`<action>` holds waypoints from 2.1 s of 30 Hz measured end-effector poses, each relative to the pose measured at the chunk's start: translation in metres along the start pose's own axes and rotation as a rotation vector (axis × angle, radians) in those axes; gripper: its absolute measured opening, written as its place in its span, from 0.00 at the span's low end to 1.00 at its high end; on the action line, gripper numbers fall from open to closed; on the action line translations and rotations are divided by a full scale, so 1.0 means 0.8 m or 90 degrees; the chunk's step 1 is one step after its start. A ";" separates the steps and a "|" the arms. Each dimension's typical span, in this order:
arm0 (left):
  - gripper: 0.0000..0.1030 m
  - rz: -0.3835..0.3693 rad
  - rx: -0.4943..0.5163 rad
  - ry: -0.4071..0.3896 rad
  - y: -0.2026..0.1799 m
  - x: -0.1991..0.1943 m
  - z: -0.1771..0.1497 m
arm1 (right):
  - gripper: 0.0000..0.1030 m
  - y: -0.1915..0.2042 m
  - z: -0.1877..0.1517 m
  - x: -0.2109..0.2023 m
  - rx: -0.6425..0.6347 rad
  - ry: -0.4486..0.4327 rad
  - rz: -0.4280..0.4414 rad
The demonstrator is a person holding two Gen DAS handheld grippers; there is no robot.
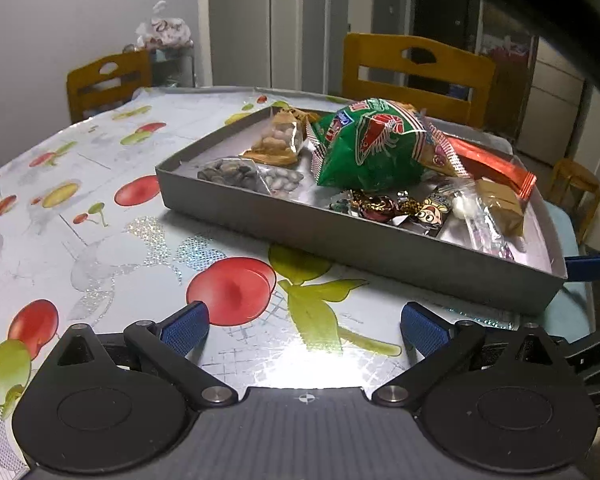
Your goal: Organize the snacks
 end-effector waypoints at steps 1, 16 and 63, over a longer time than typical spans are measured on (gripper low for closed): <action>1.00 0.000 -0.002 0.001 0.000 0.000 0.000 | 0.99 0.000 0.001 0.000 0.002 0.000 -0.002; 1.00 0.004 -0.006 0.001 0.002 0.002 0.001 | 1.00 0.000 0.002 0.004 0.007 -0.011 -0.004; 1.00 0.004 -0.006 0.001 0.002 0.002 0.001 | 1.00 0.002 -0.004 0.004 0.009 -0.026 -0.015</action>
Point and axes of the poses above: each gripper's, at about its wrist camera, not at the fingertips, and x roughly the way its jaws point, y to its left, z to its top, the point moved 4 cm from there along x, roughly the way its jaws point, and after that the axes turned 8 degrees about y, right-handed, at the moved point
